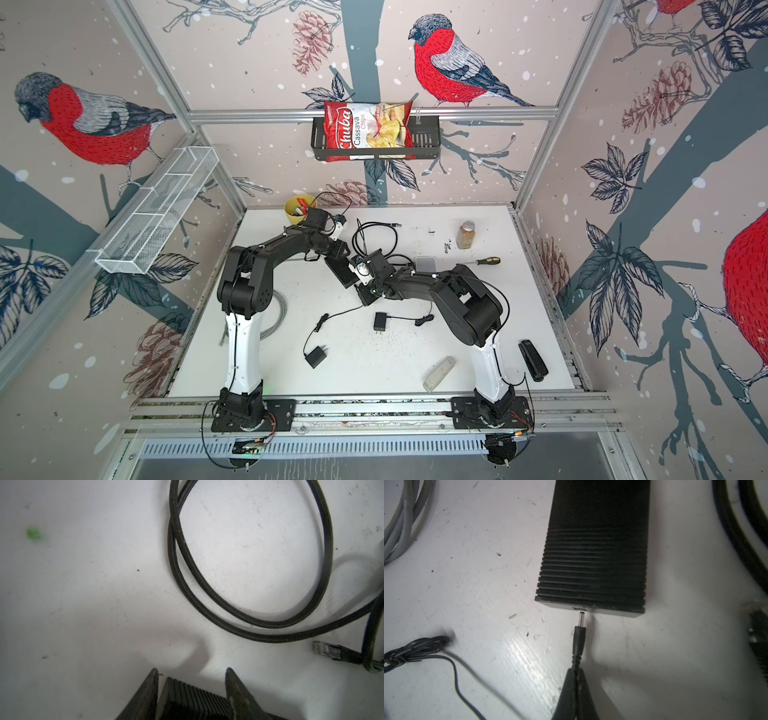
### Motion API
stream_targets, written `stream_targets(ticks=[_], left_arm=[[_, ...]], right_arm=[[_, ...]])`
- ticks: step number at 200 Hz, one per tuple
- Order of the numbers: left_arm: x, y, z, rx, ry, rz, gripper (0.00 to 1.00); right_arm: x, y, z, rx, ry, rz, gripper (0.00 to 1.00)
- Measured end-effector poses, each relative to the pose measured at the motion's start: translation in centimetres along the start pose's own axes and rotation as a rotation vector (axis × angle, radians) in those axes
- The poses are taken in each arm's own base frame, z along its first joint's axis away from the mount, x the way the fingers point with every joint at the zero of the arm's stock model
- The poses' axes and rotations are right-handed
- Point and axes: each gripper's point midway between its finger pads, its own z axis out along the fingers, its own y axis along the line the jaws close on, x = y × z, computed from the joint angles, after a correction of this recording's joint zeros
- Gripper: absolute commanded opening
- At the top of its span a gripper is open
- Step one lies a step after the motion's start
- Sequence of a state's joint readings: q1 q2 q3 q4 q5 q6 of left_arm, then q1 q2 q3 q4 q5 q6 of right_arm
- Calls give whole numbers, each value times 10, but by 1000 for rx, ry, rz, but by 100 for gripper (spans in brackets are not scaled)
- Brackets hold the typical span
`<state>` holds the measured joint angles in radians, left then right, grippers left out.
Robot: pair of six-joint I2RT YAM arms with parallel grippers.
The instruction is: Insert the plug into the switch port
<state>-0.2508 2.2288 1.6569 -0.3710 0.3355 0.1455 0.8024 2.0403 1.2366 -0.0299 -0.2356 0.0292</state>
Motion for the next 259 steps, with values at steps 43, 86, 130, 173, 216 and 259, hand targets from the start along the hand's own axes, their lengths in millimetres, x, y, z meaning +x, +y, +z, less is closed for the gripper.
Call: stream_targets(ticks=[43, 86, 130, 173, 216, 259], left_arm=[[0, 0, 0, 0, 0, 0, 50], [0, 0, 0, 0, 0, 0, 50], [0, 0, 0, 0, 0, 0, 50], [0, 0, 0, 0, 1, 0, 50], [0, -1, 0, 1, 1, 0, 50], [0, -1, 1, 1, 1, 1, 50]], right_arm=[[0, 1, -2, -1, -3, -2, 1], [-1, 0, -3, 1, -4, 0, 1], [0, -1, 0, 2, -1, 3, 1], [-1, -2, 0, 3, -3, 6, 1], [-2, -2, -1, 4, -7, 5, 1], [0, -3, 1, 6, -3, 15, 1]])
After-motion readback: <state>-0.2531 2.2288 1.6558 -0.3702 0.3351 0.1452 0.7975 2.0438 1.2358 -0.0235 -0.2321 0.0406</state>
